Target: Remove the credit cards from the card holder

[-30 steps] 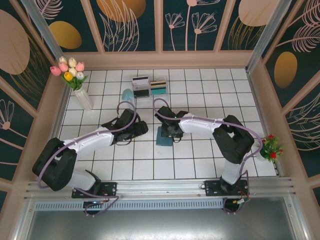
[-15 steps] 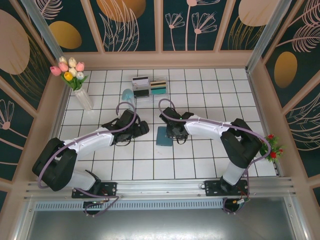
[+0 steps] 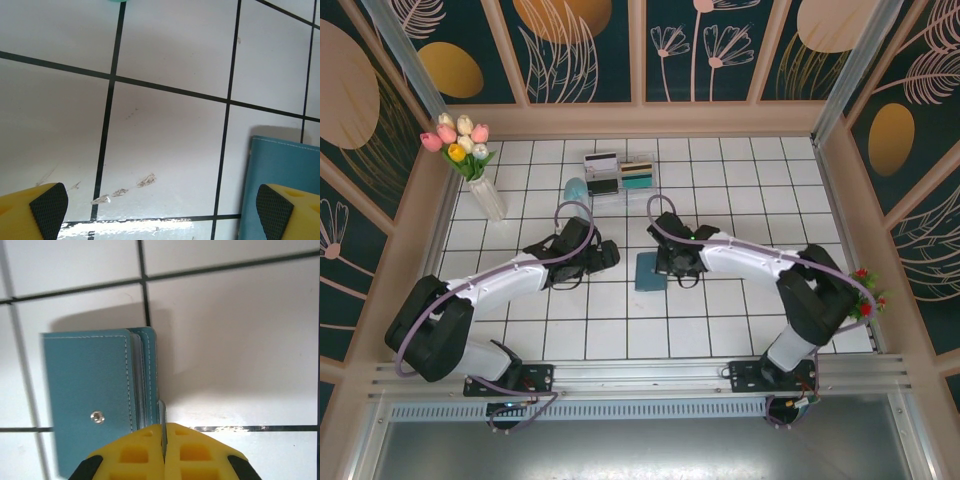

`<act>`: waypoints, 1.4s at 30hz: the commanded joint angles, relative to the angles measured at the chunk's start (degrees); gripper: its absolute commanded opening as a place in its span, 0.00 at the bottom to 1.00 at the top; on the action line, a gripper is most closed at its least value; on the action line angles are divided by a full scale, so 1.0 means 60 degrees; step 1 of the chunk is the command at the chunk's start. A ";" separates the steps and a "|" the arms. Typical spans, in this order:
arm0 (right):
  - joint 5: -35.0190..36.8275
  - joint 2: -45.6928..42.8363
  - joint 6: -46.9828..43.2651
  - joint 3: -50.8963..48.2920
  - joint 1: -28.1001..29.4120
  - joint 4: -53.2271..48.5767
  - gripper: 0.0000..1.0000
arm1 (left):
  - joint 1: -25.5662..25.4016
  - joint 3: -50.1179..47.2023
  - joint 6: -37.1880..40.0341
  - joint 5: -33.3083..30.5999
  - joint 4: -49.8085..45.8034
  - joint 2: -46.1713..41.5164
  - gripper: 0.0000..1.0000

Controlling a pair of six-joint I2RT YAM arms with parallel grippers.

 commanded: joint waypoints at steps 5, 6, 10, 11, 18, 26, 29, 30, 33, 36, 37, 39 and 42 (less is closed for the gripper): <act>-0.2198 -0.1802 -0.1330 0.0003 -0.0368 0.1086 0.00 | 0.0029 -0.0109 0.0768 0.1994 0.1475 -0.0192 0.98; -0.2485 -0.1879 -0.1362 -0.0046 -0.0444 0.1255 0.00 | 0.0033 -0.0150 0.0773 0.2244 0.1688 -0.0175 0.97; -0.3237 -0.1769 -0.1344 -0.0050 -0.0673 0.1661 0.00 | 0.0036 -0.0343 0.0528 0.2242 0.2105 -0.0250 0.95; -0.3269 -0.1711 -0.1302 -0.0034 -0.0672 0.1713 0.00 | 0.0030 -0.0396 0.0491 0.2191 0.2154 -0.0266 0.94; -0.3349 -0.1301 -0.1165 -0.0162 -0.0777 0.1811 0.00 | 0.0034 -0.0698 0.0446 0.2442 0.2424 -0.0015 0.82; -0.2699 -0.1754 -0.1287 -0.0706 -0.1366 0.1477 0.00 | -0.0002 -0.0562 0.0323 0.2898 0.2821 0.0588 0.61; -0.2239 -0.1671 -0.1583 -0.0999 -0.1625 0.1212 0.00 | -0.0121 -0.0330 0.0288 0.3223 0.3052 0.0924 0.55; -0.2101 -0.1630 -0.1682 -0.1115 -0.1742 0.1179 0.00 | -0.0164 -0.0217 0.0280 0.3247 0.3073 0.1060 0.55; -0.1963 -0.1530 -0.1837 -0.1381 -0.2023 0.1106 0.00 | -0.0240 0.0003 0.0207 0.3467 0.3240 0.1378 0.55; -0.1780 -0.1518 -0.1908 -0.1512 -0.2238 0.0955 0.00 | -0.0283 0.0036 0.0015 0.3783 0.3677 0.1520 0.55; -0.1770 -0.1528 -0.1920 -0.1575 -0.2277 0.0979 0.00 | -0.0283 0.0032 -0.0056 0.3863 0.3831 0.1552 0.55; -0.1637 -0.1451 -0.1900 -0.1646 -0.2388 0.0909 0.00 | -0.0298 0.0032 -0.0208 0.4009 0.4054 0.1662 0.55; -0.1471 -0.1216 -0.1869 -0.1671 -0.2455 0.0781 0.00 | -0.0297 0.0176 -0.0288 0.4299 0.4159 0.1845 0.53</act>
